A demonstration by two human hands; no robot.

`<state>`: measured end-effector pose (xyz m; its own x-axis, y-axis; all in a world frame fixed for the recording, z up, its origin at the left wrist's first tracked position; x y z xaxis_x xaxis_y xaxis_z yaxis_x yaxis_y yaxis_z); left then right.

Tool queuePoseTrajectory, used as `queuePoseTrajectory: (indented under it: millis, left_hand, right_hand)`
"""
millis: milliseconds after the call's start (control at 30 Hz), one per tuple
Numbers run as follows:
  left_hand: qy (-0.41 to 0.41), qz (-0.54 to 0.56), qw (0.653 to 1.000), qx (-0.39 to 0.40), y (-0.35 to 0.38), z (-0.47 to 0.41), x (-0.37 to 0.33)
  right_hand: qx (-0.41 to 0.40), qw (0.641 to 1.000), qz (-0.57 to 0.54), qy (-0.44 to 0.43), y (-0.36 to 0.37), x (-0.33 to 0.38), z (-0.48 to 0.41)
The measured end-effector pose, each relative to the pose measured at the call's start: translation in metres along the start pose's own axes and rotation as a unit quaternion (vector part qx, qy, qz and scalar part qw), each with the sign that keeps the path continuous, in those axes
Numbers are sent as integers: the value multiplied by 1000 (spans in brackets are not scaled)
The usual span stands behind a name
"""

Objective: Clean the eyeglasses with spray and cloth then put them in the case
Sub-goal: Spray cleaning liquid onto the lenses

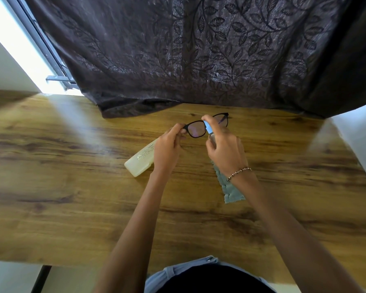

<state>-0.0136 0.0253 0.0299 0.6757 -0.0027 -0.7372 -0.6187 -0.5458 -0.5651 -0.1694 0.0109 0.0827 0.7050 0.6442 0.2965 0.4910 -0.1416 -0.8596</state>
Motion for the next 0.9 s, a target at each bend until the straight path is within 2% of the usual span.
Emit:
queuePoseTrajectory:
  millis: [467,733,900]
  left_hand:
    - [-23,5,1000,4,-5,0,0]
    - [-17,-6,1000,0,-6,2,-2]
    - [-22,-3,1000,5,-6,2,-1]
  right_hand:
    - [-47,998,-43,13,-11,-19,1]
    - [-10,997,-31,68,-13,-46,1]
    - [-59,995,-13,78,-19,-44,-2]
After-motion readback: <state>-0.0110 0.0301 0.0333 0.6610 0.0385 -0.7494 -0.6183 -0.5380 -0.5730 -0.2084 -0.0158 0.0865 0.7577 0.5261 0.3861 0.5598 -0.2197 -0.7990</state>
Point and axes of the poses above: each hand's wrist, its own z-axis away from the middle knuckle, its own y-axis out of the palm, x = y × z, the point moved 5 cm from there along -z, towards the middle knuckle, and after that the axes turned 10 degrees about -y, right-handed, at the moved point
